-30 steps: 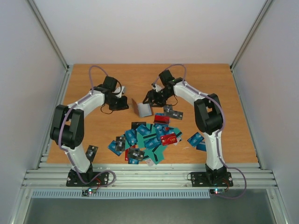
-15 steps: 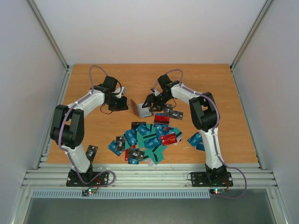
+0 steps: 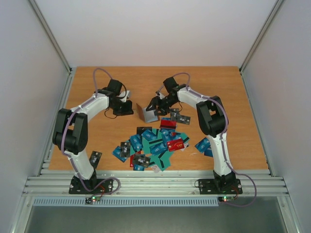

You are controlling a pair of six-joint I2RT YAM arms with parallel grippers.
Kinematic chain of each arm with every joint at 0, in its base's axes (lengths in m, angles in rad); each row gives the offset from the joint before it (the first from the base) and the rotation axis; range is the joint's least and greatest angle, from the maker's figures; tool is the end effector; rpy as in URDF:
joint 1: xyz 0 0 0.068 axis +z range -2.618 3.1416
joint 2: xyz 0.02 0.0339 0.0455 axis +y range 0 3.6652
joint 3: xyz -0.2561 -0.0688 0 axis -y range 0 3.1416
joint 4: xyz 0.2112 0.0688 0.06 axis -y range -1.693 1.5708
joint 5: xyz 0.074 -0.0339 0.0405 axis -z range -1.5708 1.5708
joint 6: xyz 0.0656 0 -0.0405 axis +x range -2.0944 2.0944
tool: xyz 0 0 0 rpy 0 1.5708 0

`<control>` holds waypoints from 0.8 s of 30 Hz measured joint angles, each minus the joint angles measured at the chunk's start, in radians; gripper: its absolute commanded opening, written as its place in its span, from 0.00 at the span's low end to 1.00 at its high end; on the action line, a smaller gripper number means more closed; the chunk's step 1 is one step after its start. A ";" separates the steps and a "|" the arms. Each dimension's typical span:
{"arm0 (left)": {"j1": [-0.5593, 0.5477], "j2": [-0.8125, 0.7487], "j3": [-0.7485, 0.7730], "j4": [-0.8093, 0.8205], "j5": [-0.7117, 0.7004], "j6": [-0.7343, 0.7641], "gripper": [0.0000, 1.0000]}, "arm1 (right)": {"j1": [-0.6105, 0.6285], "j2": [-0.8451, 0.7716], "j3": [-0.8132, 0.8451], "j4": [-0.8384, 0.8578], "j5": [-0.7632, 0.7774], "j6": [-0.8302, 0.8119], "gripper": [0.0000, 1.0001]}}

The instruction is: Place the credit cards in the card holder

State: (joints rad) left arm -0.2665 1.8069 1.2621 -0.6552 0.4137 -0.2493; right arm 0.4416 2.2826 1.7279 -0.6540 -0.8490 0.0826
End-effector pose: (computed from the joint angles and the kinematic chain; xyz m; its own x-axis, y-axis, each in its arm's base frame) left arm 0.3213 -0.1150 0.1794 -0.9655 0.0294 -0.2587 0.1480 0.8794 -0.4525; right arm 0.3767 0.2326 0.1374 -0.8857 -0.3584 -0.2951 -0.4512 0.5150 0.7288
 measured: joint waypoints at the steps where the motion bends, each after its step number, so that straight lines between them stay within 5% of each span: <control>1: 0.000 0.000 0.000 0.000 0.001 0.000 0.00 | 0.002 0.000 0.000 0.004 -0.005 0.006 0.57; 17: 0.041 0.080 -0.003 0.013 0.063 0.001 0.02 | 0.088 0.052 0.133 0.016 -0.072 0.056 0.56; 24: 0.050 0.102 -0.004 0.013 0.078 0.012 0.18 | 0.113 0.116 0.170 0.015 -0.076 0.066 0.56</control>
State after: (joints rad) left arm -0.2165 1.9087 1.2583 -0.6426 0.4919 -0.2375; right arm 0.5541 2.3989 1.8977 -0.6392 -0.9253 0.1486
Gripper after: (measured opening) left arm 0.082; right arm 0.562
